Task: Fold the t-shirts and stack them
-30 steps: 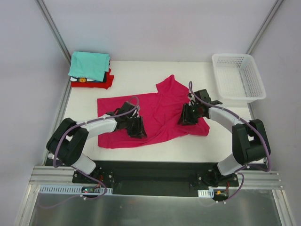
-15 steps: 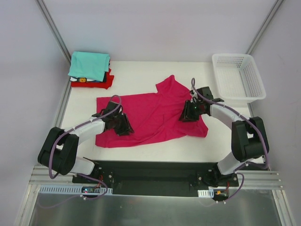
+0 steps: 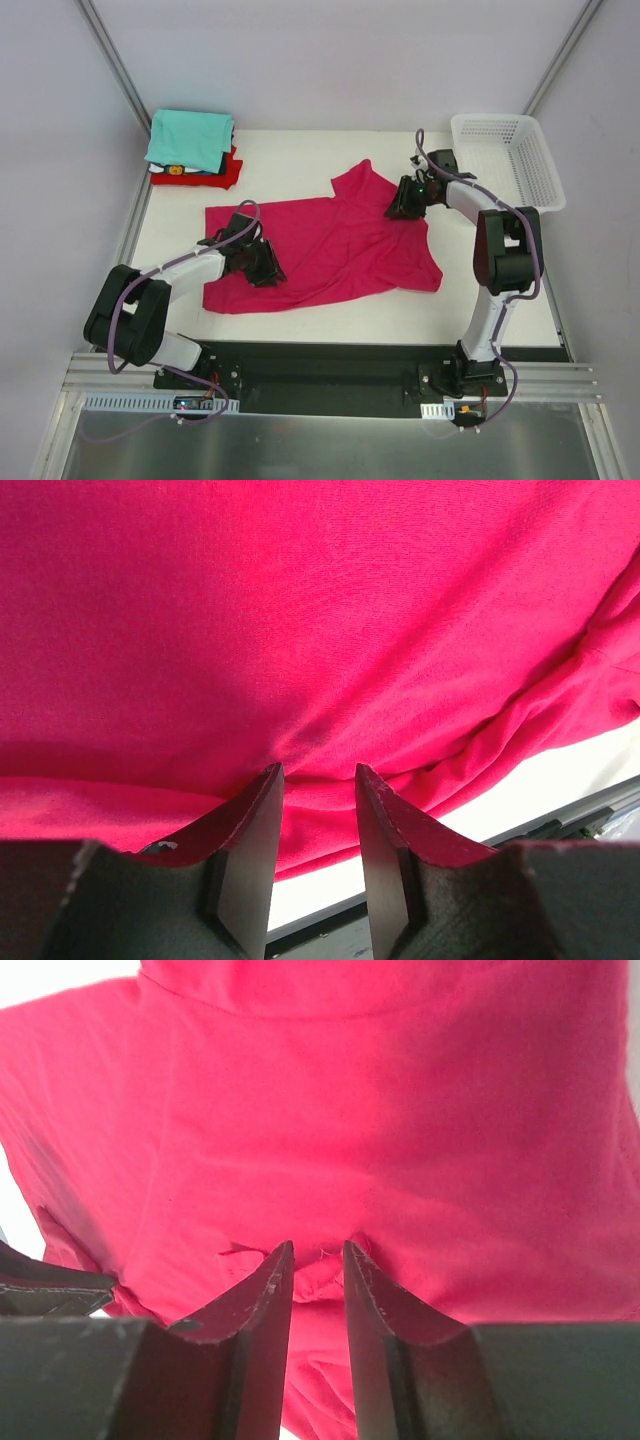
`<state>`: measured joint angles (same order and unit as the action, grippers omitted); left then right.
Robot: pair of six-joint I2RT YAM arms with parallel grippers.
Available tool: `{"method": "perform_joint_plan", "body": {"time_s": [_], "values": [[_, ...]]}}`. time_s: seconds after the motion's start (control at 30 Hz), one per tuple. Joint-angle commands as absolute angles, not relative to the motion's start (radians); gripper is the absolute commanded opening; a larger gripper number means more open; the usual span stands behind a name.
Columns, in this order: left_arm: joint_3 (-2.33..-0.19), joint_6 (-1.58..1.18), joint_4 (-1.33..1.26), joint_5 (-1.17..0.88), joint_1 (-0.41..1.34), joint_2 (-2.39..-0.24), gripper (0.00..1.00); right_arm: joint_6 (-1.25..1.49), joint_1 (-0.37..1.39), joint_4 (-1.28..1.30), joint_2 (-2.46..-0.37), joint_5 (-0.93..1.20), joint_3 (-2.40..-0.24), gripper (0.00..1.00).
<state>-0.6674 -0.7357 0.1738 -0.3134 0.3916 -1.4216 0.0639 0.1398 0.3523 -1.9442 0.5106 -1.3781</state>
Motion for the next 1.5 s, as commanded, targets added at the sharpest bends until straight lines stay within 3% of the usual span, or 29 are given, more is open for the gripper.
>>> {"method": "perform_joint_plan", "body": {"time_s": [0.0, 1.17, 1.47], "values": [[-0.706, -0.707, 0.190, -0.331, 0.391, -1.427, 0.34, 0.028, 0.140, 0.387, -1.942, 0.546, -1.388, 0.30], [-0.709, -0.713, 0.190, -0.345, 0.391, -1.425, 0.35, 0.038, 0.103, 0.354, -1.902, 0.574, -1.259, 0.34], [-0.703, -0.713, 0.189, -0.347, 0.390, -1.428, 0.35, 0.052, 0.121, 0.350, -1.917, 0.578, -1.273, 0.26]]}}
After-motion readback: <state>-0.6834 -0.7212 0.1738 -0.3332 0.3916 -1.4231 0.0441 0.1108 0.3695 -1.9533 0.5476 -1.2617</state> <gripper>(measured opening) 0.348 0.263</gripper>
